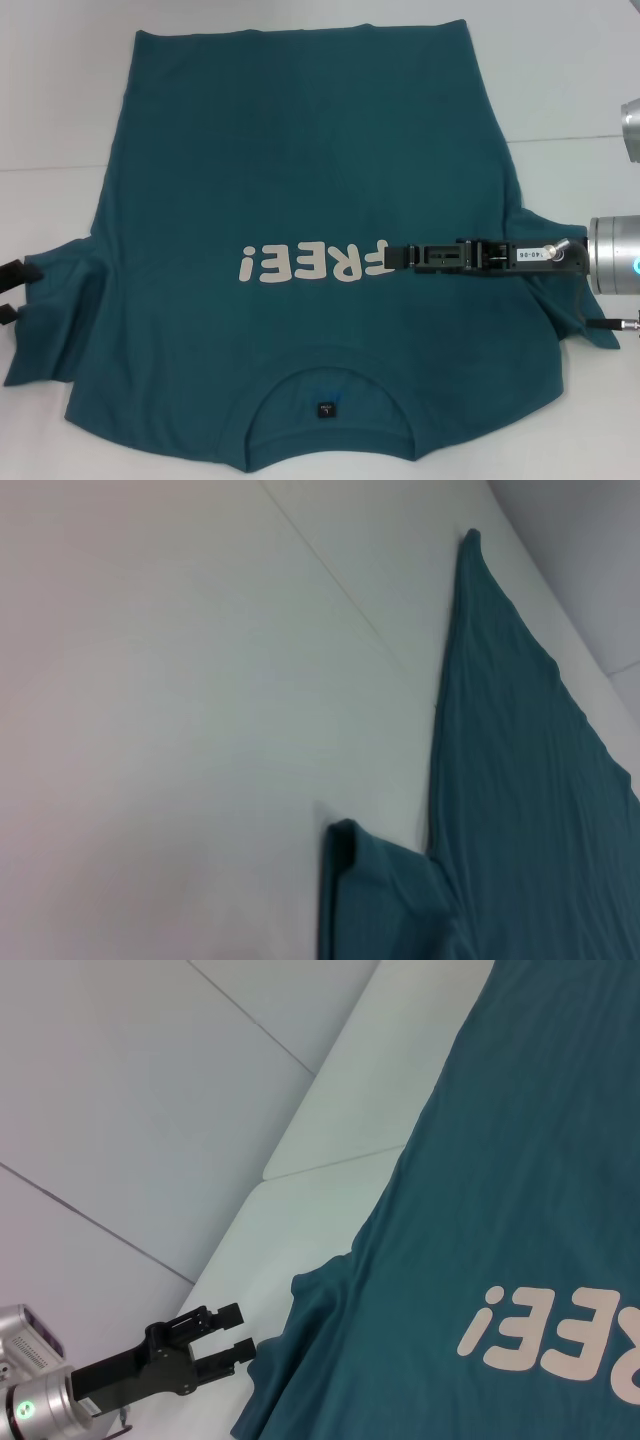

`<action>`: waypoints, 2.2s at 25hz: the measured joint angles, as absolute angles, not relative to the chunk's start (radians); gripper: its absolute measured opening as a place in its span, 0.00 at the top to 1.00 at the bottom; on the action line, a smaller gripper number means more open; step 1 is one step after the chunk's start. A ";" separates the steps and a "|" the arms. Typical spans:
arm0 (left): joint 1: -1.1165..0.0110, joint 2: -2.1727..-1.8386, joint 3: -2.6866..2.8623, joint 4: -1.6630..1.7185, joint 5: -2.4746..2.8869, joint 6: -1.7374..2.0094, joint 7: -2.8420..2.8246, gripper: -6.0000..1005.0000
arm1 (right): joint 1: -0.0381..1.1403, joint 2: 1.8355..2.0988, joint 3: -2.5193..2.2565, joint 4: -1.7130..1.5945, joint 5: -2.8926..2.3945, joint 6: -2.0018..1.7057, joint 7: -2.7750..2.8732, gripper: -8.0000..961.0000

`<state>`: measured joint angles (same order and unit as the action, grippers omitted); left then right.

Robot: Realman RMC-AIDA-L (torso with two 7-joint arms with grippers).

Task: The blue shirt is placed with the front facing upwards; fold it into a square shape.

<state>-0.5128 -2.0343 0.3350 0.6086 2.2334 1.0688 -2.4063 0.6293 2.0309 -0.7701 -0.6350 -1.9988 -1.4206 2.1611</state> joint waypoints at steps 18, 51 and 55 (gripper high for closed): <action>-0.506 -2.032 0.327 0.603 2.242 1.089 -2.416 0.22 | 0.621 2.031 -0.770 -0.635 -1.999 -1.420 2.161 0.05; -0.555 -2.007 0.340 0.551 2.302 1.103 -2.426 0.22 | 0.618 2.031 -0.770 -0.633 -1.999 -1.420 2.161 0.05; -0.562 -2.006 0.342 0.546 2.303 1.104 -2.424 0.22 | 0.618 2.031 -0.770 -0.633 -1.999 -1.420 2.161 0.05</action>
<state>-0.5617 -2.0064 0.3416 0.5461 2.3025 1.1043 -2.4235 0.6181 2.0309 -0.7700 -0.6335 -1.9987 -1.4205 2.1613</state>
